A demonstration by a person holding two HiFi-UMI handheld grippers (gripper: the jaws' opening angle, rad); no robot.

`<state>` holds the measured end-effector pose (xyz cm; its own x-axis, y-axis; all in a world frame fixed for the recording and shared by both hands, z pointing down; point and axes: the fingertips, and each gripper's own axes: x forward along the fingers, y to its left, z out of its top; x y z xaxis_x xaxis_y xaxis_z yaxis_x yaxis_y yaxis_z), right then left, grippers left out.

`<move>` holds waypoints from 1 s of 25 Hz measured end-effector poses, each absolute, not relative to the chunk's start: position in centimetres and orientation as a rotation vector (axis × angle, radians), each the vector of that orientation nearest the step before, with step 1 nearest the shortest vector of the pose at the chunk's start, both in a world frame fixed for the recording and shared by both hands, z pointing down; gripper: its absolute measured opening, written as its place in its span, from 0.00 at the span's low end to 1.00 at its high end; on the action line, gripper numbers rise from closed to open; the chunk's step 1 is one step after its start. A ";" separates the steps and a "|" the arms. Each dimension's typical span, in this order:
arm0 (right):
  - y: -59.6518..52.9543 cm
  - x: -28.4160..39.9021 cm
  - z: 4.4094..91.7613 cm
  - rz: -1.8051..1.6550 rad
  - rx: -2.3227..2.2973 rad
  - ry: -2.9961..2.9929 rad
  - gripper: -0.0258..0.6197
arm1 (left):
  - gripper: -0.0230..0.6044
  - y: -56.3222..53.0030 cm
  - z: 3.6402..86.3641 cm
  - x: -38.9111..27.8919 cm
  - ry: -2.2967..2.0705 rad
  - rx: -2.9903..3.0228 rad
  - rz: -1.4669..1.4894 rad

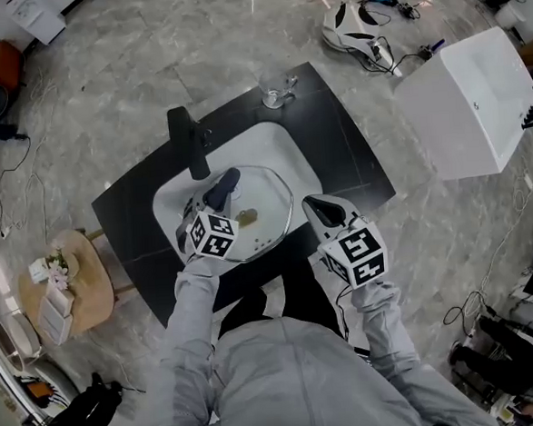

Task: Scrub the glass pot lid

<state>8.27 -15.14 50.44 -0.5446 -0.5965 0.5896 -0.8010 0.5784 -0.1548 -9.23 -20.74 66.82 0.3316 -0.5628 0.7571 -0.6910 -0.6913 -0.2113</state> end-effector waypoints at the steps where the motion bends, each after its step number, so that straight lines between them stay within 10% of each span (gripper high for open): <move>1: -15.3 8.3 50.7 0.570 1.108 -2.327 0.09 | 0.23 -21.0 67.8 -9.3 -1.152 2.416 1.322; 25: -15.2 10.5 52.3 0.679 1.163 -2.278 0.09 | 0.23 -21.9 76.4 -0.2 -0.810 2.270 1.202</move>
<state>10.55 -15.17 52.34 -0.5166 -0.5893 0.6212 -0.8333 0.5128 -0.2065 -0.21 -21.90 76.40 0.4495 -0.2883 0.8455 -0.6754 -0.7291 0.1105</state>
